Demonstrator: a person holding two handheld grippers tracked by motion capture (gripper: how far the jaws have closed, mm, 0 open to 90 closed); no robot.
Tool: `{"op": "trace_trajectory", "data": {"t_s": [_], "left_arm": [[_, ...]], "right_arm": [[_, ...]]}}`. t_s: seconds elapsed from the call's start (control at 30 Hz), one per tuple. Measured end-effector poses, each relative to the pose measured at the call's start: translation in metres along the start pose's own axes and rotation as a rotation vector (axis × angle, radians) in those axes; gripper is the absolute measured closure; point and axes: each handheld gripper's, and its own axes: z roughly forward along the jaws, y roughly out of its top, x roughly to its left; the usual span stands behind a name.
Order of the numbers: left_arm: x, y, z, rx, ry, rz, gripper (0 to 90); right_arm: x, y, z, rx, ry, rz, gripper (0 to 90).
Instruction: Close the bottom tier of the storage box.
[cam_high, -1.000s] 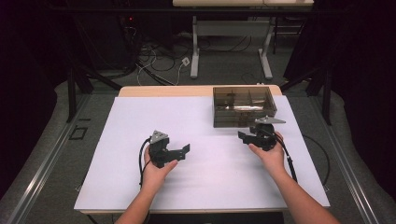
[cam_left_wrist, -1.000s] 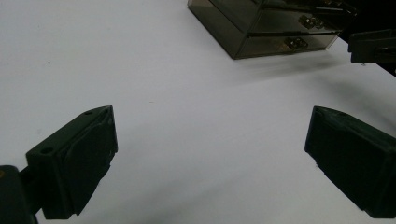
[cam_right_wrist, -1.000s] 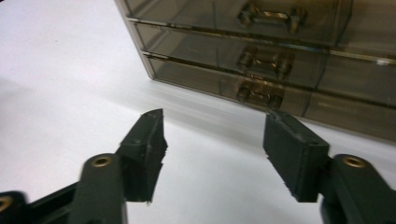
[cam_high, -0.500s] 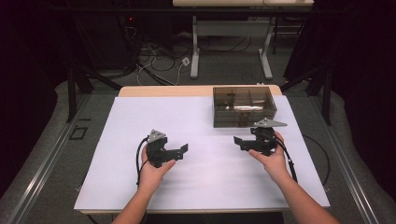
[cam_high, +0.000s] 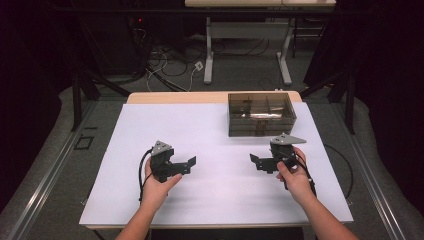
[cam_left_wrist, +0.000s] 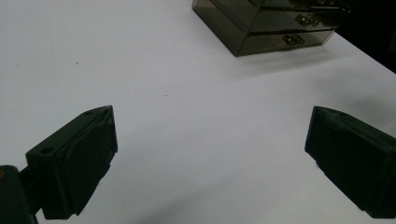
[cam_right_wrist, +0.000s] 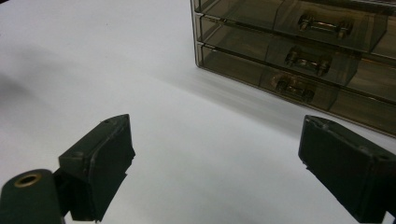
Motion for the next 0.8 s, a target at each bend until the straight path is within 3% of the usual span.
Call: {"op": "trace_trajectory", "data": {"t_s": [0.13, 0.53, 0.8], "left_arm": [[0.001, -0.001, -0.006, 0.000, 0.000, 0.007, 2.4], [0.006, -0.009, -0.023, 0.002, 0.009, 0.015, 0.5], [0.013, -0.015, -0.038, -0.024, 0.018, 0.000, 0.5]], "right_arm": [[0.001, -0.002, -0.008, -0.012, 0.005, 0.015, 9.7], [0.001, -0.014, -0.028, -0.034, -0.001, 0.002, 9.3], [0.000, -0.024, -0.036, -0.031, 0.005, -0.026, 0.0]]}}
